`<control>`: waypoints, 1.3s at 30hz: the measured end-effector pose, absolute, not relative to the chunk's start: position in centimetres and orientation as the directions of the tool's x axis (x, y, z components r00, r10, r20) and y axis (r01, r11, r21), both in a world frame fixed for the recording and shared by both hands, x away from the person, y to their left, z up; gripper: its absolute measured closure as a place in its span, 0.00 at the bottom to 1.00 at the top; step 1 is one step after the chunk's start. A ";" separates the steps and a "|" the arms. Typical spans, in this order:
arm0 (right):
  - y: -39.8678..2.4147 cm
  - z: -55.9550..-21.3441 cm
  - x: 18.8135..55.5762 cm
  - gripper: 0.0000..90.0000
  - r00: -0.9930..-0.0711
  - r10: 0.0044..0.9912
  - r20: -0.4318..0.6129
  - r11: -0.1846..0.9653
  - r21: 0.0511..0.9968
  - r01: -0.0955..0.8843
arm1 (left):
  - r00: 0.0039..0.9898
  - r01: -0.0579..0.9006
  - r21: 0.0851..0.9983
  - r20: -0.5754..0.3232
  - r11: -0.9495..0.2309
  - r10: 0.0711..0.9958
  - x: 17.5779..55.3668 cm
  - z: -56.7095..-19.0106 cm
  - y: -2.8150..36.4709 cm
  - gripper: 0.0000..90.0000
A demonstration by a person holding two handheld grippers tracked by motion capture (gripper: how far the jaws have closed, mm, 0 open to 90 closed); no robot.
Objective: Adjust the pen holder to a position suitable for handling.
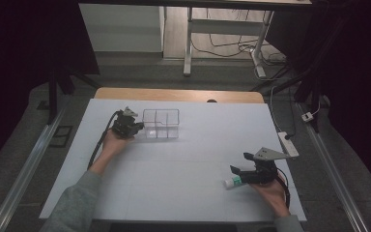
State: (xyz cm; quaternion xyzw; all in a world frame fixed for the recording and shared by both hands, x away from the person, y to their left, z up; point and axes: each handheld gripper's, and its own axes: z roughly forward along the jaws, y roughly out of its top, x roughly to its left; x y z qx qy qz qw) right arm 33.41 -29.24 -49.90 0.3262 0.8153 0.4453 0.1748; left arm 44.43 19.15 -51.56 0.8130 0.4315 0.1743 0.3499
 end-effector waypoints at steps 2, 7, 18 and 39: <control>-29.2 -49.9 33.4 0.23 -0.726 0.687 0.007 0.390 0.840 0.377 | 0.571 0.576 0.720 -0.017 -0.387 0.821 44.5 -51.5 18.8 0.98; -29.2 -49.9 33.4 0.23 -0.725 0.689 0.005 0.393 0.837 0.380 | 0.580 0.570 0.725 -0.020 -0.388 0.815 44.7 -51.4 18.2 0.98; -29.2 -49.9 33.4 0.23 -0.726 0.687 0.008 0.390 0.839 0.379 | 0.599 0.558 0.731 -0.028 -0.393 0.800 45.2 -51.4 16.6 0.98; -29.2 -49.9 33.4 0.23 -0.725 0.689 0.008 0.392 0.837 0.381 | 0.621 0.542 0.737 -0.027 -0.405 0.783 45.7 -51.7 14.1 0.98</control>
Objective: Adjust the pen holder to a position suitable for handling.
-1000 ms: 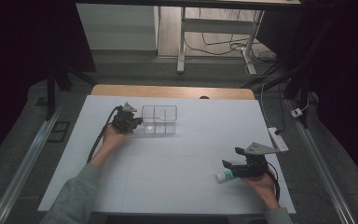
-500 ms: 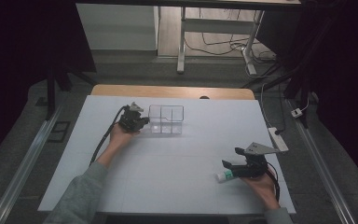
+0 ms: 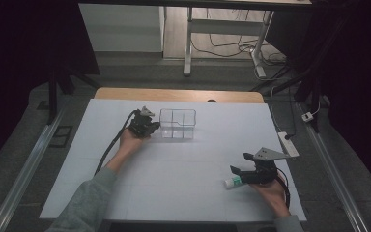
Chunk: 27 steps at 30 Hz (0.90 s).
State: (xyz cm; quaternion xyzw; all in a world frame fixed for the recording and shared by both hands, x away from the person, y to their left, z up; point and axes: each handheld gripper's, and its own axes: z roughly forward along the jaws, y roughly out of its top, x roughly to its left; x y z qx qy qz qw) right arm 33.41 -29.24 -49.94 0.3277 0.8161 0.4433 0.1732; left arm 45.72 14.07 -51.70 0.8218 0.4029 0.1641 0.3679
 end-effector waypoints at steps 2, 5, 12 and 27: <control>-29.2 -49.9 33.4 0.23 -0.727 0.687 0.006 0.396 0.835 0.381 | 0.624 0.539 0.739 -0.030 -0.403 0.781 45.8 -51.7 13.7 0.98; -29.2 -49.9 33.3 0.23 -0.725 0.689 0.003 0.397 0.835 0.381 | 0.631 0.536 0.739 -0.029 -0.408 0.775 45.8 -51.8 13.4 0.98; -29.2 -49.9 33.4 0.23 -0.726 0.688 0.003 0.400 0.833 0.383 | 0.638 0.536 0.736 -0.033 -0.413 0.769 45.8 -52.0 12.8 0.98; -29.2 -49.9 33.3 0.23 -0.727 0.687 0.002 0.401 0.833 0.380 | 0.650 0.530 0.738 -0.039 -0.417 0.759 46.0 -52.1 12.0 0.98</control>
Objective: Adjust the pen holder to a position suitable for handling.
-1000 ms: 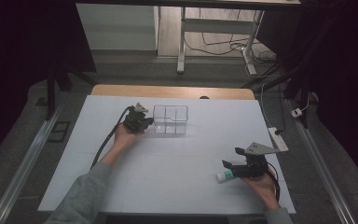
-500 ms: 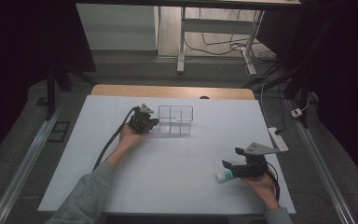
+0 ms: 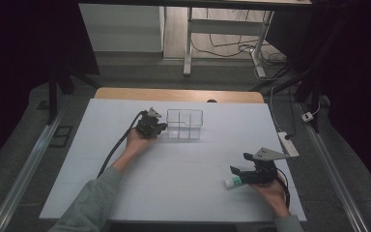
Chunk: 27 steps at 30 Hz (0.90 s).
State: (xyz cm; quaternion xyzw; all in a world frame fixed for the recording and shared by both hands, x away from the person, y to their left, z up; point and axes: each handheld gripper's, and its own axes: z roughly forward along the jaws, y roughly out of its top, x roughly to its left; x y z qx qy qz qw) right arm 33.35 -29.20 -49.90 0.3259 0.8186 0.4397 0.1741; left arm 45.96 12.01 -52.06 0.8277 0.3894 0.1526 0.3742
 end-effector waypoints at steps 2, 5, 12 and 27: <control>-29.2 -49.9 33.3 0.23 -0.726 0.687 0.003 0.398 0.835 0.380 | 0.658 0.524 0.740 -0.039 -0.421 0.752 45.9 -52.0 12.1 0.97; -29.3 -49.8 33.3 0.23 -0.720 0.694 -0.004 0.400 0.834 0.381 | 0.662 0.522 0.741 -0.040 -0.422 0.749 45.6 -51.5 12.5 0.97; -29.4 -49.9 33.5 0.23 -0.728 0.685 0.009 0.393 0.838 0.380 | 0.665 0.515 0.752 -0.048 -0.411 0.745 43.4 -50.0 14.0 0.98; -29.4 -49.8 33.4 0.24 -0.731 0.682 0.008 0.391 0.841 0.374 | 0.675 0.505 0.774 -0.079 -0.382 0.733 36.2 -48.7 18.0 0.53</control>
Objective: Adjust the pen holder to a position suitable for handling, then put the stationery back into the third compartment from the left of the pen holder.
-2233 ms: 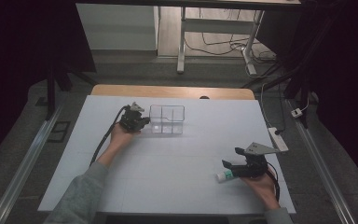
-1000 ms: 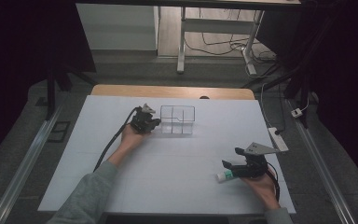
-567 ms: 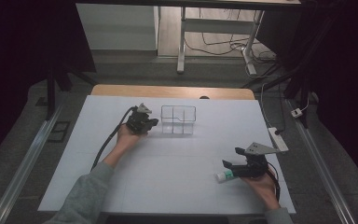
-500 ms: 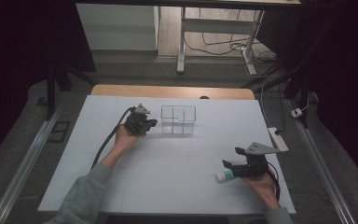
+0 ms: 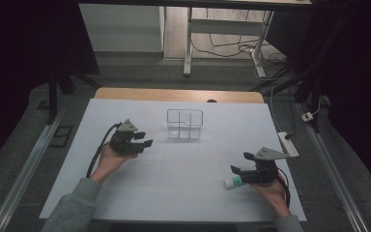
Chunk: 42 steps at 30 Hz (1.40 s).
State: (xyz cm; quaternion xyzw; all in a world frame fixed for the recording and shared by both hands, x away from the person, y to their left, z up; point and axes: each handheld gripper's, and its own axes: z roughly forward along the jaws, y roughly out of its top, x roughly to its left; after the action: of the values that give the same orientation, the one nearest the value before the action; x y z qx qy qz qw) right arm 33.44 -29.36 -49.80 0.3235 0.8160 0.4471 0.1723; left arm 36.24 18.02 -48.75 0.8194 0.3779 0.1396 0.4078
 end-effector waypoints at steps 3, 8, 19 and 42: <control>-29.3 -49.8 33.3 0.24 -0.735 0.678 0.004 0.397 0.839 0.372 | 0.669 0.503 0.782 -0.083 -0.368 0.739 34.8 -48.7 19.0 0.50; -29.4 -49.6 32.9 0.24 -0.743 0.669 0.004 0.407 0.835 0.371 | 0.650 0.510 0.786 -0.086 -0.350 0.755 33.1 -48.7 20.6 0.43; -29.2 -49.7 32.9 0.24 -0.763 0.646 -0.003 0.422 0.835 0.354 | 0.637 0.506 0.803 -0.100 -0.316 0.765 28.6 -49.5 23.1 0.38; -28.6 -48.5 33.1 0.25 -0.818 0.574 -0.023 0.497 0.804 0.327 | 0.648 0.525 0.760 -0.066 -0.383 0.759 28.2 -50.9 22.9 0.35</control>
State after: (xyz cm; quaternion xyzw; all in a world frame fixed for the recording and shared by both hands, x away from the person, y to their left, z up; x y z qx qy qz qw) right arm 33.09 -28.63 -48.51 0.2641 0.8529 0.4263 0.1453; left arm 28.19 22.92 -50.86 0.8182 0.3923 0.1483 0.3932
